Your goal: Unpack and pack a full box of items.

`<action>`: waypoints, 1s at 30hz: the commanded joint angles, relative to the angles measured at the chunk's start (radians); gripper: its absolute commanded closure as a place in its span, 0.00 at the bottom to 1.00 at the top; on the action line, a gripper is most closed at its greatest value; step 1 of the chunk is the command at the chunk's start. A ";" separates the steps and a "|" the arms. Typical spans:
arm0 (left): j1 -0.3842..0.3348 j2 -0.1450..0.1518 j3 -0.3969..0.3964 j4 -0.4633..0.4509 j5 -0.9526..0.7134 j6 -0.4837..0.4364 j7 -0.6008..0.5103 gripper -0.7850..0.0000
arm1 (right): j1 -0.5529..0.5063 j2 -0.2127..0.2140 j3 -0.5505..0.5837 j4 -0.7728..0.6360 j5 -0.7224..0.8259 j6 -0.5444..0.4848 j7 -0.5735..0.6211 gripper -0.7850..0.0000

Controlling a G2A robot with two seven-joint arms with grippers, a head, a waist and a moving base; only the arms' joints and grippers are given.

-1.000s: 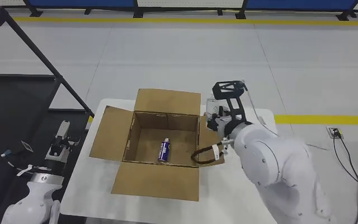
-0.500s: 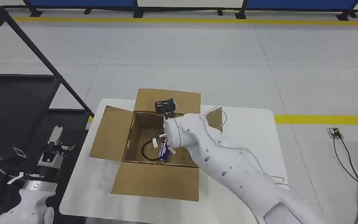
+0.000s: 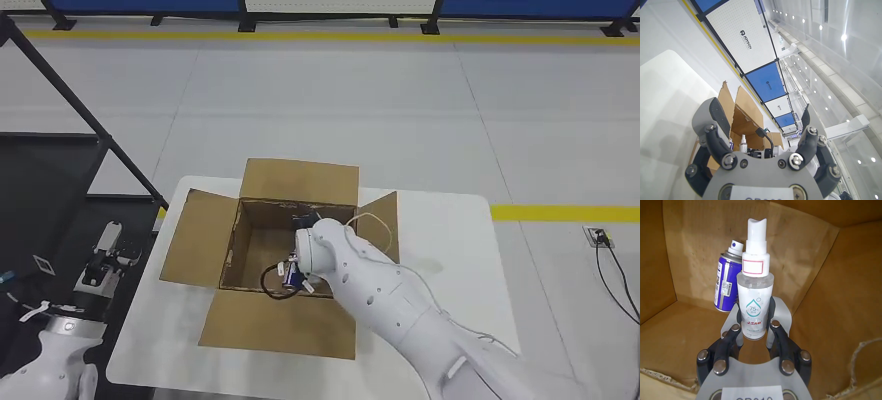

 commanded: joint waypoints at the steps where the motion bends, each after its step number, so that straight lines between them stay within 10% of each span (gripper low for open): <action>1: 0.000 0.000 -0.002 0.000 -0.004 0.002 -0.002 0.00 | 0.005 -0.011 0.000 0.031 0.011 -0.010 -0.010 0.69; 14: -0.003 -0.002 0.001 -0.002 0.002 0.006 -0.003 0.00 | 0.047 -0.068 0.000 0.142 0.025 -0.038 -0.055 0.00; 22: -0.014 0.000 0.004 0.021 0.035 0.023 -0.020 0.00 | 0.044 -0.058 0.025 -0.008 -0.027 -0.007 -0.106 0.00; 30: -0.034 0.006 0.025 0.073 0.115 0.044 -0.058 0.00 | -0.122 0.058 0.134 -0.559 -0.295 0.118 -0.031 0.00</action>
